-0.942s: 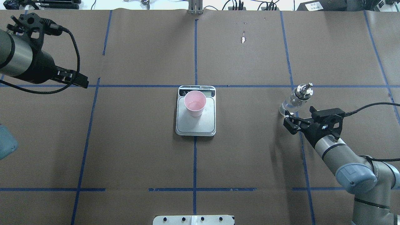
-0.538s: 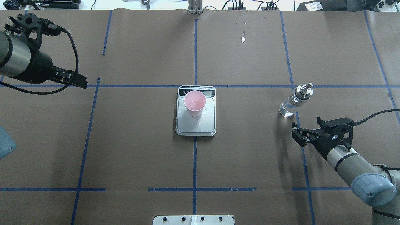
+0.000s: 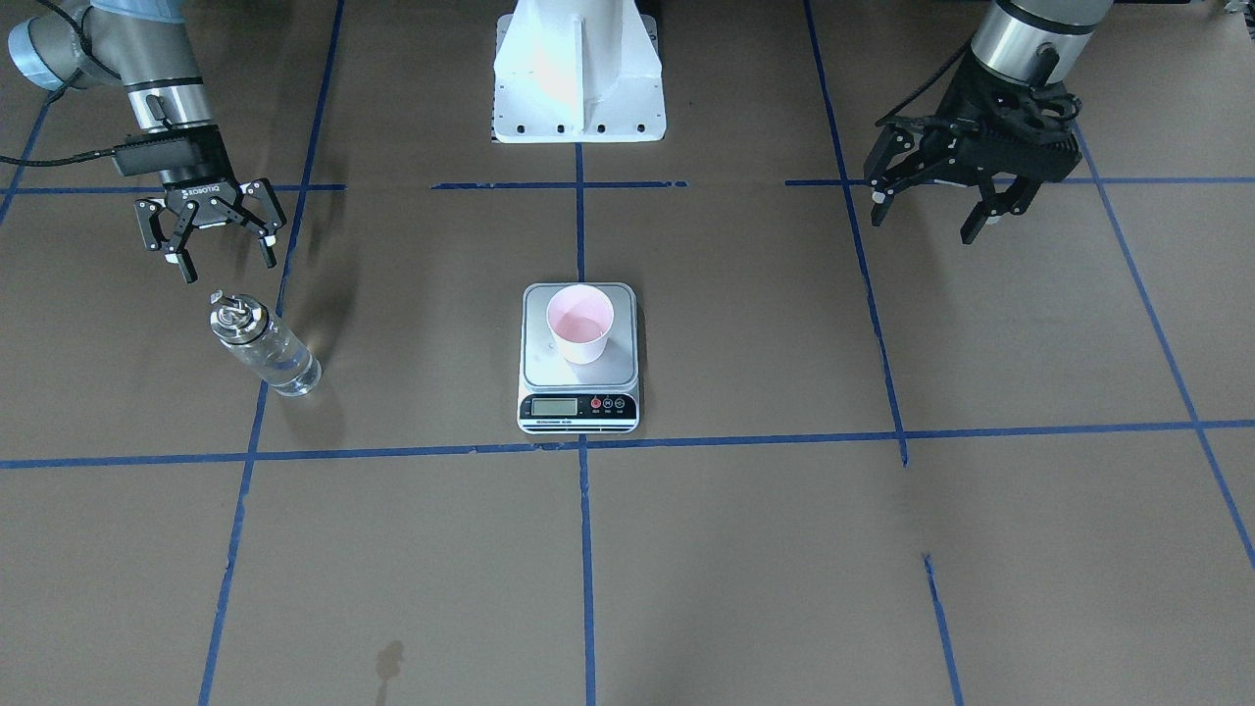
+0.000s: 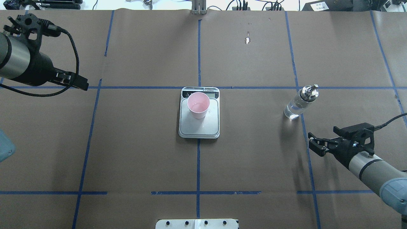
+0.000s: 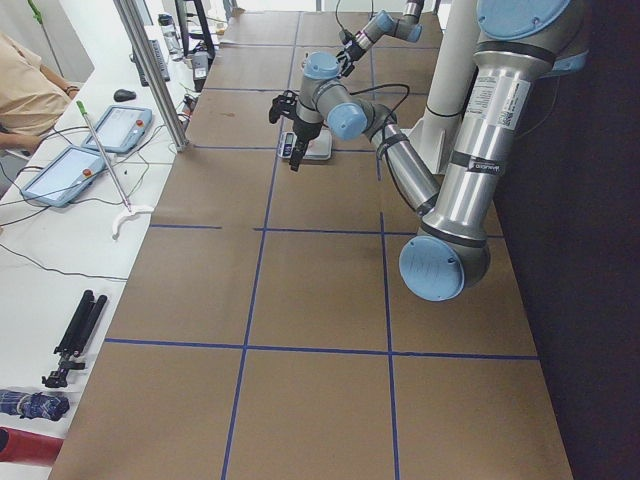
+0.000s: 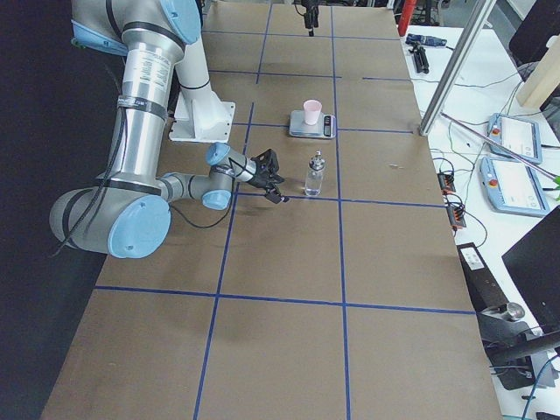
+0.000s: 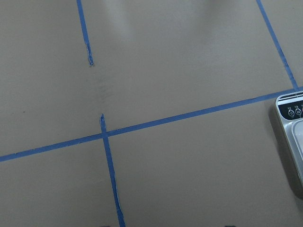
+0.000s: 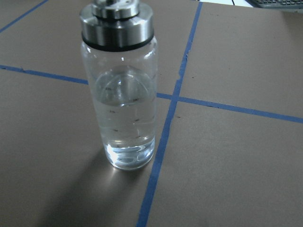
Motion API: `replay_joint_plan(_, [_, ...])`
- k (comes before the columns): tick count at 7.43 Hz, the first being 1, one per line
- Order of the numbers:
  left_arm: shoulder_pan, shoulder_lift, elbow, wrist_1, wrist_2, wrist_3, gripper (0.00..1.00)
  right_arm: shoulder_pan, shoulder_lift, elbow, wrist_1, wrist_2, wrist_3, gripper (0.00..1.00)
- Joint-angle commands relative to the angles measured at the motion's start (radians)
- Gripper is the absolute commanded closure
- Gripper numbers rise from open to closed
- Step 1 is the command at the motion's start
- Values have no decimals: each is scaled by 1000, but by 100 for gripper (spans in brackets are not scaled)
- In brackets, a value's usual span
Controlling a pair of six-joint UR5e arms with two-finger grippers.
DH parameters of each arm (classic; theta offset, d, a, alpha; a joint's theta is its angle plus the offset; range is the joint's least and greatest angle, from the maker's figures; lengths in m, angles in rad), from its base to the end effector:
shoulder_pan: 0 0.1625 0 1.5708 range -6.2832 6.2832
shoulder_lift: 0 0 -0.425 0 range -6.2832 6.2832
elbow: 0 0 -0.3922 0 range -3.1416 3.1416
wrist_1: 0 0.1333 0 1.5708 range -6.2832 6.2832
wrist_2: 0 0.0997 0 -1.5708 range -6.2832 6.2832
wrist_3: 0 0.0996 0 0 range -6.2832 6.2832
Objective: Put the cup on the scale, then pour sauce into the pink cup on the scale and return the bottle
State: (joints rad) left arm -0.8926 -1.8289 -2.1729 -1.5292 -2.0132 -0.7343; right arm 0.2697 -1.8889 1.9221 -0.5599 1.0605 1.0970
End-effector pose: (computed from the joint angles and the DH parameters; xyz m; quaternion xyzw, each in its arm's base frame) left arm 0.2419 -0.4448 0.2648 0.1648 0.4051 0.0622 0.8971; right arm -0.3219 -0.2778 0.5107 0.3791 -0.3701 0.0398 0.8472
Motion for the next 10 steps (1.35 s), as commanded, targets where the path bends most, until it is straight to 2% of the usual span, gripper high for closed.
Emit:
replay_joint_plan(1, [-37, 17, 18, 0, -2, 91, 0, 87, -45, 6, 0, 167, -3, 0])
replay_joint_plan(2, [-78, 37, 25, 0, -5, 149, 0, 215, -47, -8, -2, 334, -8, 0])
replay_joint_plan(4, [-179, 60, 79, 0, -16, 289, 0, 554, -20, -76, -5, 758, -28, 0])
replay_joint_plan(5, [-251, 97, 147, -15, -92, 403, 0, 704, 34, -151, -18, 909, -152, 0])
replay_joint_plan(6, [-346, 103, 244, -16, -173, 544, 0, 824, 77, -240, -24, 1003, -293, 0])
replay_joint_plan(7, [-421, 103, 334, -17, -215, 655, 0, 918, 141, -296, -104, 1083, -372, 0])
replay_joint_plan(8, [-469, 106, 404, -44, -219, 705, 0, 998, 202, -299, -258, 1155, -441, 0])
replay_joint_plan(10, [-592, 100, 561, -74, -315, 711, 0, 1144, 289, -298, -552, 1289, -660, 0])
